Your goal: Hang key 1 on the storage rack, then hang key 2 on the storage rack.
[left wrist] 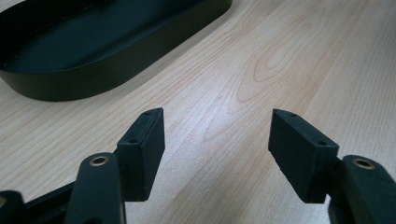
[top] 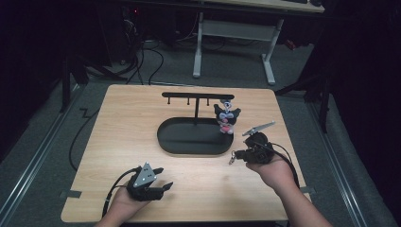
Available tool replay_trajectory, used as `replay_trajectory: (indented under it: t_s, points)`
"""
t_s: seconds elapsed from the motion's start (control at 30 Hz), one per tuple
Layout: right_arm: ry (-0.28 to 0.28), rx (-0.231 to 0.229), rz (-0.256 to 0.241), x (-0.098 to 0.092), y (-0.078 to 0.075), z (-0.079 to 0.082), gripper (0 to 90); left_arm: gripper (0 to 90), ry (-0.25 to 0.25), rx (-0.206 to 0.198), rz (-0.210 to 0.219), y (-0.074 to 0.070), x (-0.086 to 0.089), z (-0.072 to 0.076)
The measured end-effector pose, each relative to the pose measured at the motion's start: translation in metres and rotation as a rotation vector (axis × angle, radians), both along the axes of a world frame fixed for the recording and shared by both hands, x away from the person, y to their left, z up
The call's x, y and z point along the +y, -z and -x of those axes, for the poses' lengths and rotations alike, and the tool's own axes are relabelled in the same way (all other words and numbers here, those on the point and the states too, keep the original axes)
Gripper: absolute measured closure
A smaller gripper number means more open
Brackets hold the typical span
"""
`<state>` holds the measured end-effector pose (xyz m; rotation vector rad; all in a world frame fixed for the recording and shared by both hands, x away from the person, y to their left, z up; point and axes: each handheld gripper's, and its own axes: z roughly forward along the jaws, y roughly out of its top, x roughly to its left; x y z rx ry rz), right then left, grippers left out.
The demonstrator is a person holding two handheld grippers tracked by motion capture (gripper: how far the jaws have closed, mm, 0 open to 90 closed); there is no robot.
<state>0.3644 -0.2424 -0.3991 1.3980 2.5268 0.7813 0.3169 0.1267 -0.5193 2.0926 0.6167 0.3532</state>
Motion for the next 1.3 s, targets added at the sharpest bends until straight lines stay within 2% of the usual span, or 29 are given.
replay_trajectory:
  t_s: [0.4,0.8,0.97,1.3]
  points:
    - [-0.025,-0.013,0.004,0.022,-0.019,-0.03,89.4,37.0,-0.009,0.0,0.003,0.0,0.004,0.001]
    - [-0.041,-0.015,0.016,0.037,-0.028,-0.058,89.4,37.1,-0.036,0.006,0.002,0.001,0.015,0.006]
    - [-0.046,-0.014,0.014,0.042,-0.031,-0.067,89.4,37.1,-0.047,0.009,0.018,-0.001,0.017,0.006]
    - [-0.058,-0.02,0.014,0.053,-0.04,-0.082,89.4,37.0,-0.037,0.01,0.008,0.0,0.015,0.005]
